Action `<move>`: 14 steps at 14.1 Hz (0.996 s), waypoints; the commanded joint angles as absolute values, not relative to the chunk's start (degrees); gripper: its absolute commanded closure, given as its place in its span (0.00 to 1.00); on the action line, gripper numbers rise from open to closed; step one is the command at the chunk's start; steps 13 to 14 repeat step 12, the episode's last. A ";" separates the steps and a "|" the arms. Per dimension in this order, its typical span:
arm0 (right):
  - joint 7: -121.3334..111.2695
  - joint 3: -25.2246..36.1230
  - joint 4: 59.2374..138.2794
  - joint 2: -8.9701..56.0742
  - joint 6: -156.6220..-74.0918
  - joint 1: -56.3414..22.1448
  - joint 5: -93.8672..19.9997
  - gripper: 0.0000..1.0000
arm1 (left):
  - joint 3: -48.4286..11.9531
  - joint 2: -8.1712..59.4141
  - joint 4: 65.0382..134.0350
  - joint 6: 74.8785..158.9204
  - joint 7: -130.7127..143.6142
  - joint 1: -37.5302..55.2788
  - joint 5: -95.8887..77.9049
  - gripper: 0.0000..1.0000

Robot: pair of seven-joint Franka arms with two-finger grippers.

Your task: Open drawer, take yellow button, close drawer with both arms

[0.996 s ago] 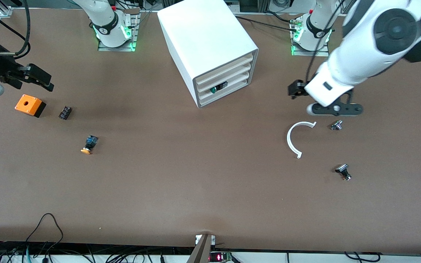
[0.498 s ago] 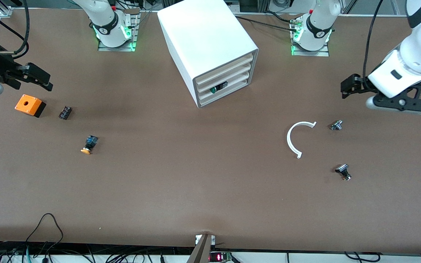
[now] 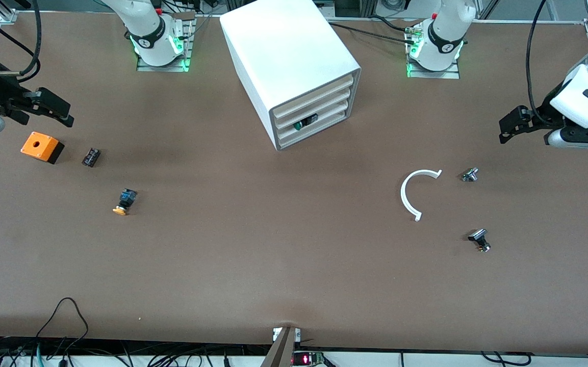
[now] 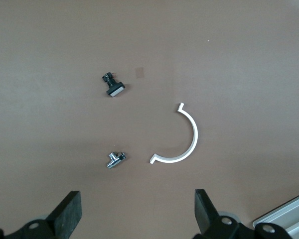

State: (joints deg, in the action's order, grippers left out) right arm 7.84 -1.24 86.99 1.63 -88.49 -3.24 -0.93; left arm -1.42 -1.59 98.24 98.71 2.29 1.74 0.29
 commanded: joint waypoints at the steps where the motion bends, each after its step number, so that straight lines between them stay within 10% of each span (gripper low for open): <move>1: 7.56 -0.97 86.92 0.97 -88.15 -3.60 -0.09 0.01 | -0.44 -2.99 97.48 94.77 -1.48 2.29 0.00 0.00; 14: 7.56 -0.88 86.92 1.14 -88.24 -3.60 0.00 0.01 | -1.05 -2.11 95.89 92.99 -1.05 2.37 0.00 0.00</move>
